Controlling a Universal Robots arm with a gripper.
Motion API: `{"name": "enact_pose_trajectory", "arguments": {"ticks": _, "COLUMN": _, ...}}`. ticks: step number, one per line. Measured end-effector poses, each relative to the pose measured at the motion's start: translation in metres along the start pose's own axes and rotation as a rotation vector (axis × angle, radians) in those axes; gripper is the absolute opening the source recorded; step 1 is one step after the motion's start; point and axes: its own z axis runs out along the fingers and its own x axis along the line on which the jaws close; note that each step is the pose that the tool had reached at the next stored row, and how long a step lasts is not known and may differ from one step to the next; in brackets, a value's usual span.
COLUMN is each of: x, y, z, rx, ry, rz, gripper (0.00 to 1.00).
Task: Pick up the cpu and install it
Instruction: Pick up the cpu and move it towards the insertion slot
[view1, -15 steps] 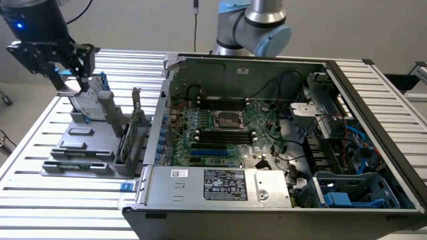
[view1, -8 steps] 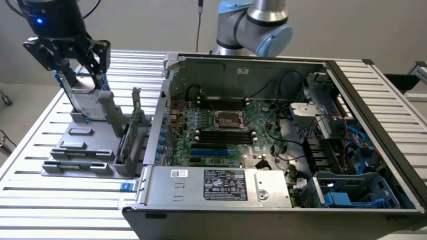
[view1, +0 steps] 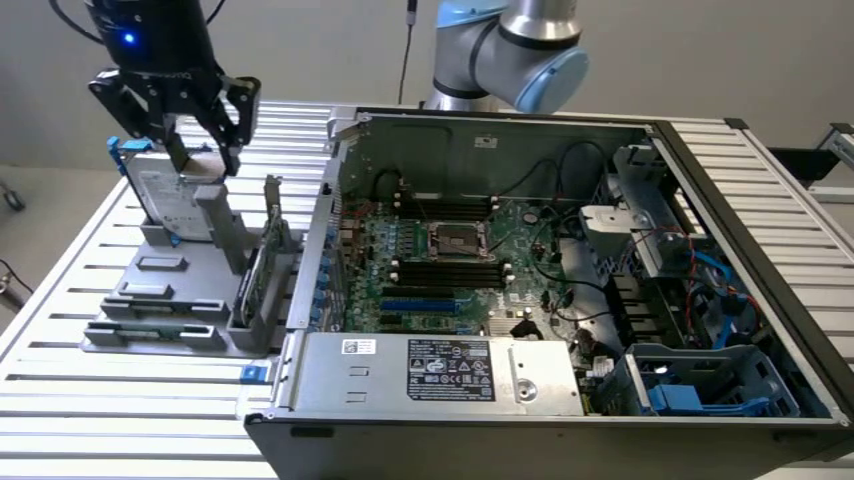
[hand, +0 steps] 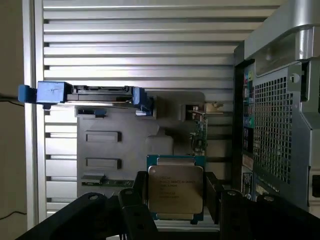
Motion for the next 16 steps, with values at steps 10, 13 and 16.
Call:
{"name": "enact_pose_trajectory", "arguments": {"ticks": 10, "x": -0.043, "y": 0.0042, "z": -0.0064, "rx": -0.0004, "ry": 0.0000, "rz": 0.000, "gripper": 0.55}}
{"name": "enact_pose_trajectory", "arguments": {"ticks": 13, "x": -0.055, "y": 0.0059, "z": -0.0109, "rx": -0.0004, "ry": 0.0001, "rz": 0.000, "gripper": 0.55}}
{"name": "enact_pose_trajectory", "arguments": {"ticks": 16, "x": -0.066, "y": 0.0077, "z": -0.0156, "rx": -0.0004, "ry": 0.0000, "rz": 0.000, "gripper": 0.55}}
